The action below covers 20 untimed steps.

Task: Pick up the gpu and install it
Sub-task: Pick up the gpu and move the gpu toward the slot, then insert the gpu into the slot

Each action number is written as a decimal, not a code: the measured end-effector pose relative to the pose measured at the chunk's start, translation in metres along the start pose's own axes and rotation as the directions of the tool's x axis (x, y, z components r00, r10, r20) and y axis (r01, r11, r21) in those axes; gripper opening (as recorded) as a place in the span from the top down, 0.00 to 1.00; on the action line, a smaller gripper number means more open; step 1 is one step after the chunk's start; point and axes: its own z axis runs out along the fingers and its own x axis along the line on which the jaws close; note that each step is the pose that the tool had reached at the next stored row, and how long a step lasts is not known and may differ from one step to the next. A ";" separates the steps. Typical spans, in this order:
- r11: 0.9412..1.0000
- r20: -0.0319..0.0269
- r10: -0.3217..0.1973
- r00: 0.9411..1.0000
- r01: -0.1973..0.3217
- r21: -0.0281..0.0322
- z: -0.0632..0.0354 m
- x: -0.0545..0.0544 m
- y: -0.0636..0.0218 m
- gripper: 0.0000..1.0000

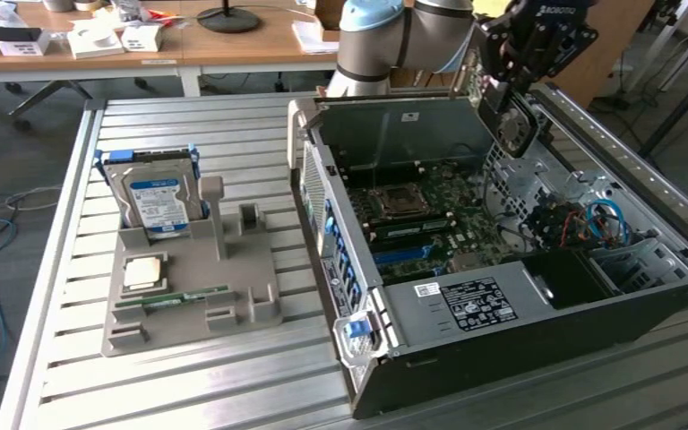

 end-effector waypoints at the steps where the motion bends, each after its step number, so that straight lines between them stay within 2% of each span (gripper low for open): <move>1: 1.000 0.000 0.000 1.000 0.000 0.000 0.0000 -0.001 0.0000 0.74; 16: 1.000 0.000 0.000 1.000 0.000 0.000 0.0000 -0.001 0.0000 0.74; 20: 1.000 -0.001 -0.018 1.000 0.018 0.000 0.0001 -0.001 0.0001 0.74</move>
